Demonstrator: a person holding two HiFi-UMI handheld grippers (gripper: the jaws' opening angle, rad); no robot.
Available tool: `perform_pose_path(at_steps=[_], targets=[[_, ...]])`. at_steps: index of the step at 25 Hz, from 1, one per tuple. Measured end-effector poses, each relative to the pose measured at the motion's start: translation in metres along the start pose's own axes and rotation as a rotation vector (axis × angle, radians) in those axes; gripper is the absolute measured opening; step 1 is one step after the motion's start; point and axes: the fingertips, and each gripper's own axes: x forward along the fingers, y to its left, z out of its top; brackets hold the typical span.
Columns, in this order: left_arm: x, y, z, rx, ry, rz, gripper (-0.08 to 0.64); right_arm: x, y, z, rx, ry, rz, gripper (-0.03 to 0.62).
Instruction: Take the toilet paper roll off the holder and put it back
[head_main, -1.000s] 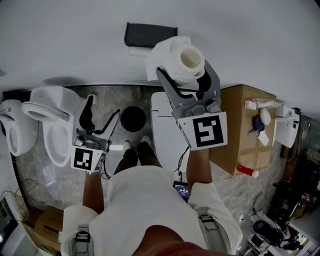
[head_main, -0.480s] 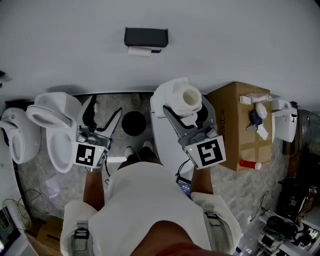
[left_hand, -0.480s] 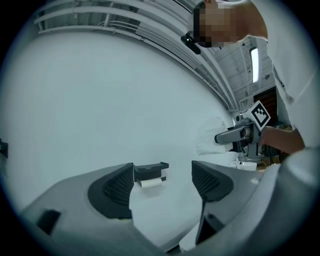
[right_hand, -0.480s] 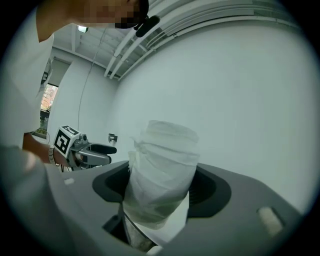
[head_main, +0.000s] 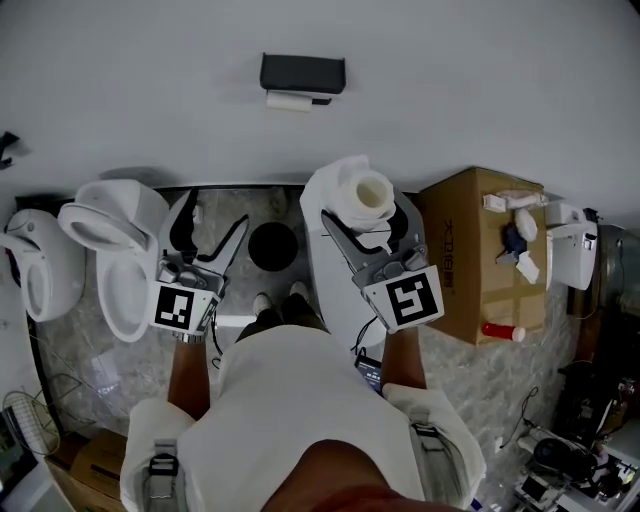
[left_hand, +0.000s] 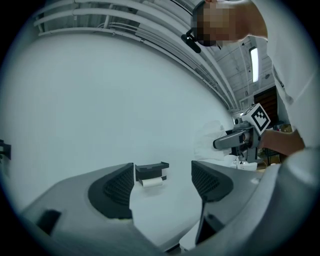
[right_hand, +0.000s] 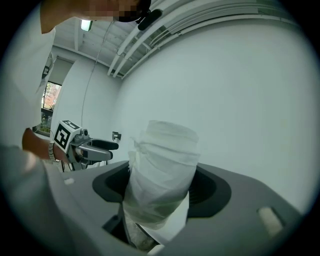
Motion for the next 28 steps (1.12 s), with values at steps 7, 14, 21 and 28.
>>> perform_pose_path(at_steps=[7,14,21,28], targets=[[0.002,-0.002,-0.002,-0.01,0.002,-0.002,0.348,0.011,-0.012,0.012,-0.021,-0.005,-0.023,0.334],[0.004,-0.001,-0.006,-0.046,0.006,0.026,0.348,0.065,-0.046,0.028,-0.083,-0.03,-0.029,0.333],[0.014,0.008,-0.021,-0.054,0.026,0.042,0.348,0.126,-0.074,0.028,-0.087,-0.036,-0.021,0.333],[0.03,0.018,-0.038,-0.062,0.054,0.05,0.347,0.185,-0.106,0.006,-0.079,0.004,-0.023,0.333]])
